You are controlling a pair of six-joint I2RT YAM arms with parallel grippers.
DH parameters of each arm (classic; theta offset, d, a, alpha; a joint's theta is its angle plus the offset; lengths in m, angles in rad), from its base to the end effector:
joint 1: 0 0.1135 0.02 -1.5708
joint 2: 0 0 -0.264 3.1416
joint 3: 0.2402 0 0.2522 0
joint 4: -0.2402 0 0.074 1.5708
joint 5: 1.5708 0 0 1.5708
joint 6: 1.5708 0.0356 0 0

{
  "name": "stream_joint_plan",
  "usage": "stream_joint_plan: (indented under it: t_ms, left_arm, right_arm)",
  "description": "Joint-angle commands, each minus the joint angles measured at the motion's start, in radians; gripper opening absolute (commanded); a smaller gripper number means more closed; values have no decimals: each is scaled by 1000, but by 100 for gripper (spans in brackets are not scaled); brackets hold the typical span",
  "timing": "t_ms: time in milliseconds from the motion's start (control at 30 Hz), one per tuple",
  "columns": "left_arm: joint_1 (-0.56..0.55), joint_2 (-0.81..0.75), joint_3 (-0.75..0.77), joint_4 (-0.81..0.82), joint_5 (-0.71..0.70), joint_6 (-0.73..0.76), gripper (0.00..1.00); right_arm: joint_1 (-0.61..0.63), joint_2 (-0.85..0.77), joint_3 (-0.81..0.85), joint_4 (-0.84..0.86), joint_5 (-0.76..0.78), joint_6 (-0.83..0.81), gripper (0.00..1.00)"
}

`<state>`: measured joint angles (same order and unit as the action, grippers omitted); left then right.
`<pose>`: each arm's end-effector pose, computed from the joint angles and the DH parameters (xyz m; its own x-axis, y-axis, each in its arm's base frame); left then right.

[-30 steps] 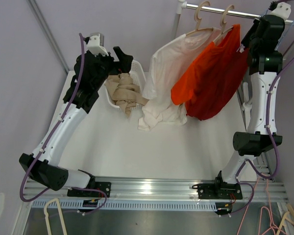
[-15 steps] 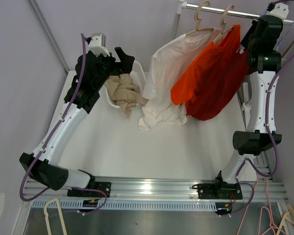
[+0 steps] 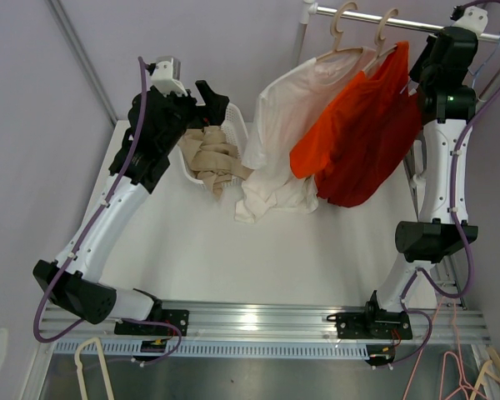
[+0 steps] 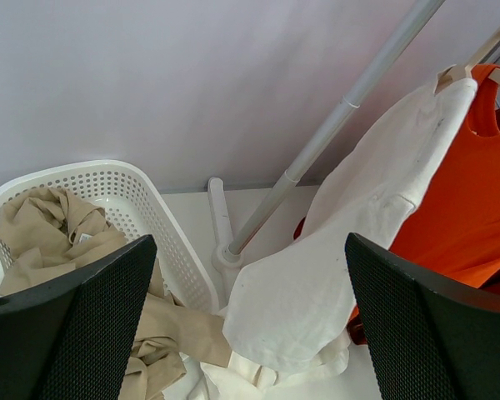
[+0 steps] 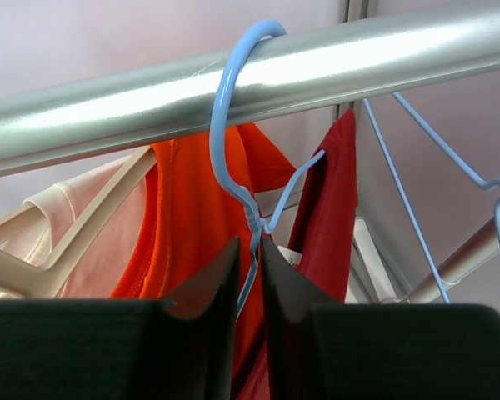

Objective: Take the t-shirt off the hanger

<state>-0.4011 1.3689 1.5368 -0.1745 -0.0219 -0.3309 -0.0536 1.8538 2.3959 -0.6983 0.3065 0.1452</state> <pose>0.2840 -0.1196 0.4715 -0.1260 -0.2994 -0.9458 0.3481 0.8794 -0.3247 0.3781 -0.0310 0.5280 -0.1032 0.1437 -0.9842 0.3675 0.9250 0.0965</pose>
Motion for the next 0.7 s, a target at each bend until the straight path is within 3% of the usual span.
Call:
stream_joint_plan:
  t_ms: [0,100,167,433,533,600,667]
  left_arm:
    - [-8,-2,0,15,2,20,100]
    - [-8,-2,-3,17,2,20,99]
    - [-8,-1,-4,17,2,20,100]
    - [-8,-1,-6,18,4,20,99]
    - [-8,-2,-9,18,0,21,100]
    - [-8,-2,-10,17,0,23,99]
    - [-8,-2,-9,15,2,20,100]
  right_arm:
    - [3,-2,9,36,14,-15,21]
    - [5,-2,3,37,8,-15,18]
    - [3,-2,0,37,5,-15,25]
    - [5,-2,-14,37,20,-13,25]
    - [4,4,-14,37,25,-10,16]
    - [5,2,-14,39,28,-6,4]
    - [5,-1,-9,51,31,-1,0]
